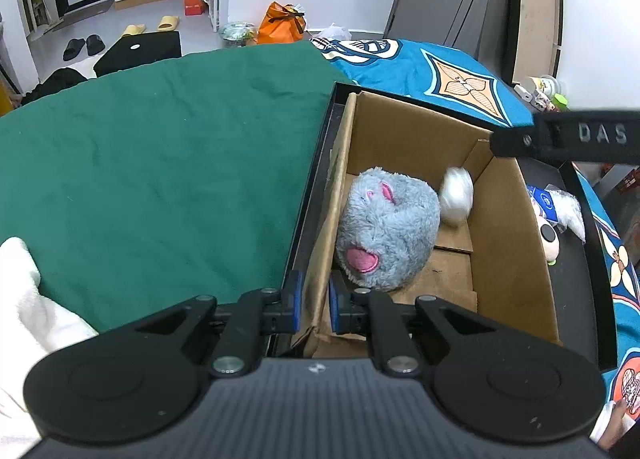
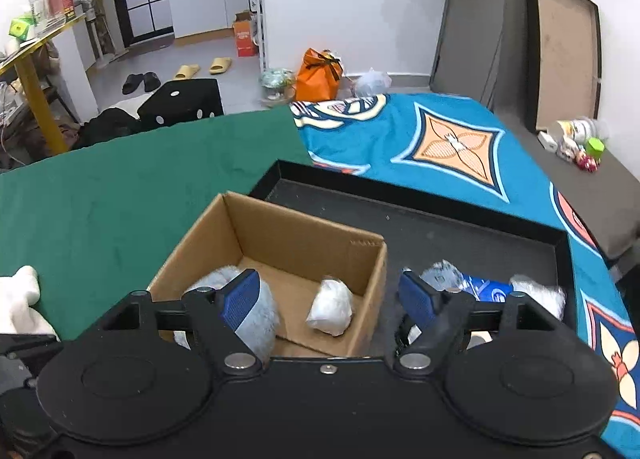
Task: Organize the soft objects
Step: 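Carry the white cloth bundle into the box beside the plush and release, then grasp the green-and-white eyeball toy with the right tool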
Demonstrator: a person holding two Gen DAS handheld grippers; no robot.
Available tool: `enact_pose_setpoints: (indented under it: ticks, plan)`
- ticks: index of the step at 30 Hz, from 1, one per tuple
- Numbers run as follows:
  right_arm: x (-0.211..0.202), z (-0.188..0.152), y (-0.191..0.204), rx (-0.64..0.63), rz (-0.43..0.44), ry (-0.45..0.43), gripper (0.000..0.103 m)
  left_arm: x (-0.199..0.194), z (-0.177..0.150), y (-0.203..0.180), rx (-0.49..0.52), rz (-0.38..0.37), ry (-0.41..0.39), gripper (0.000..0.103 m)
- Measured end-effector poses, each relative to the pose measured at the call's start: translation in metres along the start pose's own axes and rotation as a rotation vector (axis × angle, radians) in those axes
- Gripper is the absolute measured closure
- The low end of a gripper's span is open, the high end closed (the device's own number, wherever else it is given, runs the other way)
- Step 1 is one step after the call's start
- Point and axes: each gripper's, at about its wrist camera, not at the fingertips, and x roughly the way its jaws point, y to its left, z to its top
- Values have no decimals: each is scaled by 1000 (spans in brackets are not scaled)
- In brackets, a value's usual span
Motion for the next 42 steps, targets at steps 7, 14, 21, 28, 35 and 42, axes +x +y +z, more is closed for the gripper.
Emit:
enact_pose_setpoints:
  ticks: [7,14,21,28,35,42]
  plan:
    - [-13,-10,-17,-6,-5,25,25,-1,-1,0,10,10,0,90]
    - [-23,-11,-44,-7,-5,37,25,-2,0,-6,37,36,2,90]
    - [-21,-14,-72,19,-29,27,25,-5,2,-9,54,57,2,88]
    - [-13,-13,-113,111,-25,24,26,-4,7,-13,53,78,34,77]
    - [10,-33,-147,246,23,55,32,-7,11,-24,81,142,40,44]
    - [31,-53,-163,311,76,106,38,-5,20,-43,141,189,46,33]
